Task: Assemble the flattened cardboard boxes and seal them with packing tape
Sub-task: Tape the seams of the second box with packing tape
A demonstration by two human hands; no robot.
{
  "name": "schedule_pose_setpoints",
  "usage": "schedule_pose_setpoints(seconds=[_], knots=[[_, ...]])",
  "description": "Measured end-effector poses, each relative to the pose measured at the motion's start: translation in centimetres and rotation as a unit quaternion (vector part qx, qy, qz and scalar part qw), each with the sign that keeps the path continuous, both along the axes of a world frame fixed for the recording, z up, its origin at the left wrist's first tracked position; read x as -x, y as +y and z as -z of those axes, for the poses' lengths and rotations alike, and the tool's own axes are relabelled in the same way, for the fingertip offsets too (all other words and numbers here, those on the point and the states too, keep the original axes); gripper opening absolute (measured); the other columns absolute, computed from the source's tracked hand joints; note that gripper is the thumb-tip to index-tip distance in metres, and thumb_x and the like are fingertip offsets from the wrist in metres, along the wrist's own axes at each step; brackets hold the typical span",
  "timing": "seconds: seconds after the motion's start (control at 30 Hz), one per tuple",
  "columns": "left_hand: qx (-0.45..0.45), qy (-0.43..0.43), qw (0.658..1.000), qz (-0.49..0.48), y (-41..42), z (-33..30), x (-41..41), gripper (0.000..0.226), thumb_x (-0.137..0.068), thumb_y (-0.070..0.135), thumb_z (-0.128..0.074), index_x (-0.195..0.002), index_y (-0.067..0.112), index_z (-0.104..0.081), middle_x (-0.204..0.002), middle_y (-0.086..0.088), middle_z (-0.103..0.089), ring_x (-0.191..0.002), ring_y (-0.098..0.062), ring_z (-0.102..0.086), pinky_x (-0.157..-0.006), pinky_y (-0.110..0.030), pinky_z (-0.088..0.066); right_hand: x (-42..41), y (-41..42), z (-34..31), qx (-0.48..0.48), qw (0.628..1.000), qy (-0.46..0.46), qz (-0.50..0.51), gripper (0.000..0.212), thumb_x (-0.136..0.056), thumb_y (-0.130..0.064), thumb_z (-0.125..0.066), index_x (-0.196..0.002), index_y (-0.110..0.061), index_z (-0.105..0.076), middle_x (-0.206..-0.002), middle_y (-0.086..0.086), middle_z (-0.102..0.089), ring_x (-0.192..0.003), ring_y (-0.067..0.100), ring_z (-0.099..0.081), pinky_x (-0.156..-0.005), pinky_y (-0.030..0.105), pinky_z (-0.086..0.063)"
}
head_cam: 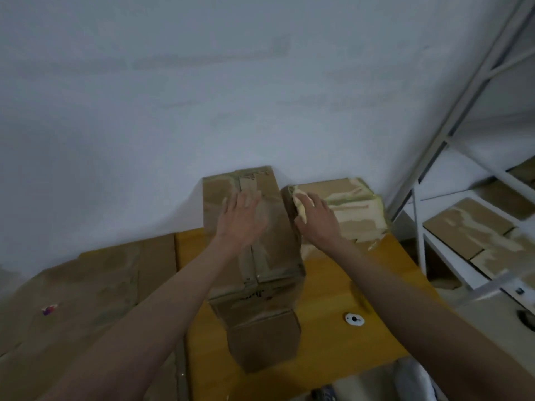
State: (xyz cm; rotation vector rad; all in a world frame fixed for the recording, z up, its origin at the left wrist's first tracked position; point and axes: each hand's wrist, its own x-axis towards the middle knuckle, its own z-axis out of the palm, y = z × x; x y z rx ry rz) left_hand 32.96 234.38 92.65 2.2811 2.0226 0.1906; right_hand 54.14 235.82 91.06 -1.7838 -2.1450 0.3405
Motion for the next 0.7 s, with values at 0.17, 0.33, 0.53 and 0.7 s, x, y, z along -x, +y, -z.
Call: schedule_pose_setpoints(seconds=[0.17, 0.33, 0.53, 0.7], knots=[[0.010, -0.021, 0.996, 0.091, 0.3, 1.1, -8.4, 0.076, -0.095, 0.061, -0.037, -0.158, 0.026, -0.014, -0.167, -0.007, -0.003, -0.153, -0.032, -0.005, -0.123, -0.049, -0.007, -8.3, -3.3, 1.2, 0.004, 0.997, -0.016, 0.075, 0.057, -0.097, -0.027, -0.053, -0.151, -0.025, -0.033, -0.155, 0.008, -0.034, -0.140, 0.032, -0.034, -0.106, 0.049, -0.039], [0.044, -0.025, 0.990, 0.135, -2.0, 4.0, -16.4, 0.072, -0.099, 0.055, -0.039, -0.159, 0.026, -0.011, -0.167, -0.006, 0.000, -0.153, -0.028, -0.003, -0.124, -0.046, -0.009, -15.6, -6.6, 4.6, 0.037, 0.994, -0.022, 0.100, 0.057, -0.098, -0.027, -0.054, -0.150, -0.025, -0.032, -0.152, 0.007, -0.037, -0.137, 0.032, -0.037, -0.102, 0.049, -0.044], [0.066, -0.047, 0.987, 0.140, -5.0, 8.9, -22.8, 0.065, -0.099, 0.047, -0.046, -0.154, 0.020, -0.025, -0.166, -0.008, -0.011, -0.152, -0.028, -0.013, -0.123, -0.043, -0.015, -21.0, -9.0, 10.0, 0.094, 0.991, -0.058, 0.078, 0.055, -0.099, -0.025, -0.054, -0.149, -0.022, -0.033, -0.145, 0.009, -0.042, -0.129, 0.032, -0.045, -0.100, 0.045, -0.045], [0.120, -0.049, 0.986, 0.105, -6.5, 14.8, -24.6, 0.063, -0.099, 0.044, -0.048, -0.154, 0.020, -0.027, -0.162, -0.009, -0.020, -0.149, -0.029, -0.019, -0.122, -0.042, -0.019, -23.8, -9.4, 14.8, 0.160, 0.983, -0.079, 0.041, 0.053, -0.094, -0.015, -0.049, -0.146, -0.017, -0.036, -0.140, 0.009, -0.044, -0.120, 0.032, -0.049, -0.088, 0.041, -0.043]])
